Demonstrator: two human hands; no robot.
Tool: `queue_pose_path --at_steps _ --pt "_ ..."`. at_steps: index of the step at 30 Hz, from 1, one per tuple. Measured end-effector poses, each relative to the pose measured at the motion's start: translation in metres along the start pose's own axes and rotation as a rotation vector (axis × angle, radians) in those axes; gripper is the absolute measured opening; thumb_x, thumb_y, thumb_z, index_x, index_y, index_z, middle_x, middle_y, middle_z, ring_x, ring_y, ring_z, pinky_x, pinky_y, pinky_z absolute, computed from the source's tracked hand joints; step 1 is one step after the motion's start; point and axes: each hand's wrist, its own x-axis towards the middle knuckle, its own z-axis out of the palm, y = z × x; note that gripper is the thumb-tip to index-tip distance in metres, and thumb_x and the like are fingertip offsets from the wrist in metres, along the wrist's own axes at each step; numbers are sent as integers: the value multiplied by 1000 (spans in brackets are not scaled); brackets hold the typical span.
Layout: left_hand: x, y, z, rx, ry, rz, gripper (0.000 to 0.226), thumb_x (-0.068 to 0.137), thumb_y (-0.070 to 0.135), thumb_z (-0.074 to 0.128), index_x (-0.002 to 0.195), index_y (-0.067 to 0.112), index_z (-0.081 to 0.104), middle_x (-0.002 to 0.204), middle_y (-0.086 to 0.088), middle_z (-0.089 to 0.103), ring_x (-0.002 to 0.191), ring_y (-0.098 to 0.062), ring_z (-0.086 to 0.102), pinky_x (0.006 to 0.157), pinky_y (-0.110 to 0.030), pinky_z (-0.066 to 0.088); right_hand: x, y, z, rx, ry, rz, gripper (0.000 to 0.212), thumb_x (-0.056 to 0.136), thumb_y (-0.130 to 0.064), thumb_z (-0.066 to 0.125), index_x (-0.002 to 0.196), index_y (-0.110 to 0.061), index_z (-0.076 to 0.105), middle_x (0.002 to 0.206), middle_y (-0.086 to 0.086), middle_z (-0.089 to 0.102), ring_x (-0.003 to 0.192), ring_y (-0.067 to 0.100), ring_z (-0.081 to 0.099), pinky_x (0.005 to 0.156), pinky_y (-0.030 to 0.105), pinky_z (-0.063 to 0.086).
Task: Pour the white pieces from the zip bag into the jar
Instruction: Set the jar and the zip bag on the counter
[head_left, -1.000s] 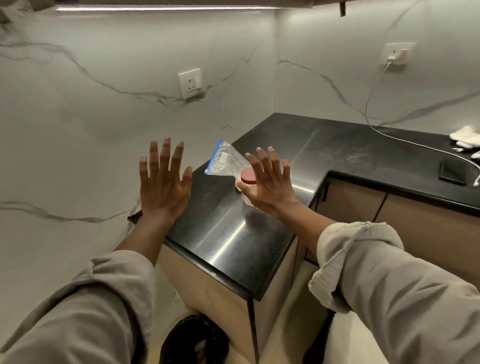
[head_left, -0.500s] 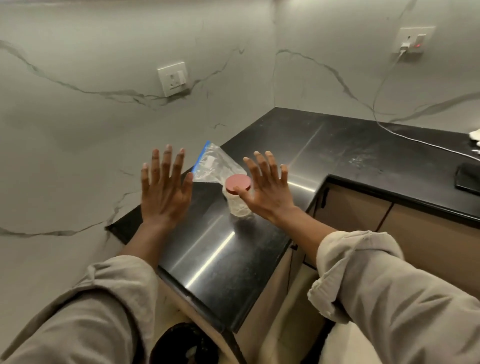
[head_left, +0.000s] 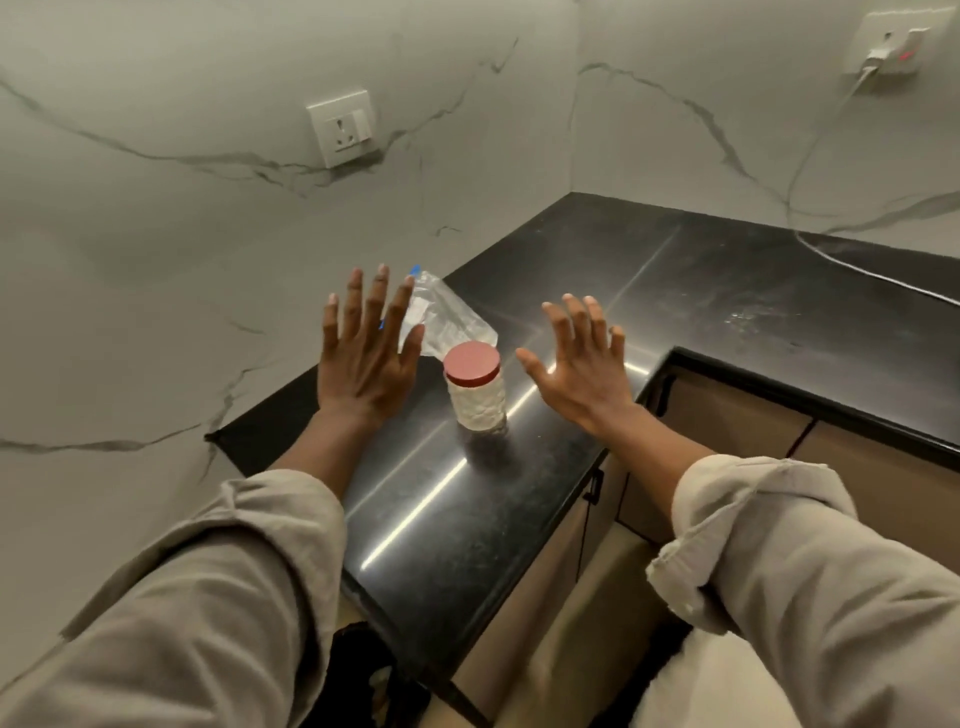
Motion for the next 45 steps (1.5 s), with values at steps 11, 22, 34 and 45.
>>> queue_pose_path --at_steps 11,22,34,45 --pt "2 -40 4 42 -51 -87 65 98 53 9 157 26 8 165 -5 4 151 -28 2 120 -49 6 22 -12 9 14 -15 -26 69 89 -64 43 141 -20 30 147 8 28 141 31 21 106 51 29" --pt "-7 -33 36 17 -78 -75 64 99 52 13 157 23 12 164 -9 9 151 -30 6 120 -49 10 37 -20 30 111 -176 -318 67 95 -59 39 148 -21 28 153 4 28 141 23 26 110 45 28" --pt "25 -38 113 107 -136 -289 63 100 50 19 155 20 19 163 -8 15 150 -30 13 119 -52 16 150 14 102 215 -120 -488 55 100 -51 27 142 -19 44 148 4 42 139 23 36 107 41 32" --pt "30 12 124 185 -196 -590 61 102 47 22 156 22 15 164 -6 11 151 -26 6 120 -49 12 167 75 182 348 -290 -662 48 101 -41 37 145 -22 38 151 2 38 143 21 29 110 42 30"
